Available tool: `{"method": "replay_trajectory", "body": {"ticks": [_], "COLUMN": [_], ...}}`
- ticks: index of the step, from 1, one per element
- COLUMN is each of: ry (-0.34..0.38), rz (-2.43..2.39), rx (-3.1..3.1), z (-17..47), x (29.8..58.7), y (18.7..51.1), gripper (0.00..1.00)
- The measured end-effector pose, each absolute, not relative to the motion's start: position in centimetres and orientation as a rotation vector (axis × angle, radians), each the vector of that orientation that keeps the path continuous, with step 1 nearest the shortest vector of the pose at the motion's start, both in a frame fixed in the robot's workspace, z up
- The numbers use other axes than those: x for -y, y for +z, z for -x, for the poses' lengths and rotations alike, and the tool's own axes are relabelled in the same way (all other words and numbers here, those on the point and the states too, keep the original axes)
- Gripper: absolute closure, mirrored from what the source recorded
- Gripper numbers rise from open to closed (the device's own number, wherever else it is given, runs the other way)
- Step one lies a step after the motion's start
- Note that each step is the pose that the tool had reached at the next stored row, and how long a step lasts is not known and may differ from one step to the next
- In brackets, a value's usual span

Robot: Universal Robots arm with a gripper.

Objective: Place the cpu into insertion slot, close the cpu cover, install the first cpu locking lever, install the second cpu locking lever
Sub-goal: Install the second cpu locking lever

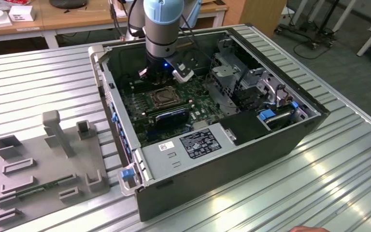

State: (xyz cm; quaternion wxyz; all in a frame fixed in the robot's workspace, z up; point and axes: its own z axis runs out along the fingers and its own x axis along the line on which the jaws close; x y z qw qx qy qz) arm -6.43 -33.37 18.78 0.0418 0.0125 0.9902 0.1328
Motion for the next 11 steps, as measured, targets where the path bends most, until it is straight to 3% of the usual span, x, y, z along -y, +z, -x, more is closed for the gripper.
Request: {"method": "replay_trajectory", "body": {"ticks": [11], "ry": [0.407], "rz": [-0.038], "rx": [-3.031], "z": [6.43], "x": [33.37], "y": [18.78], "gripper": [0.89]}}
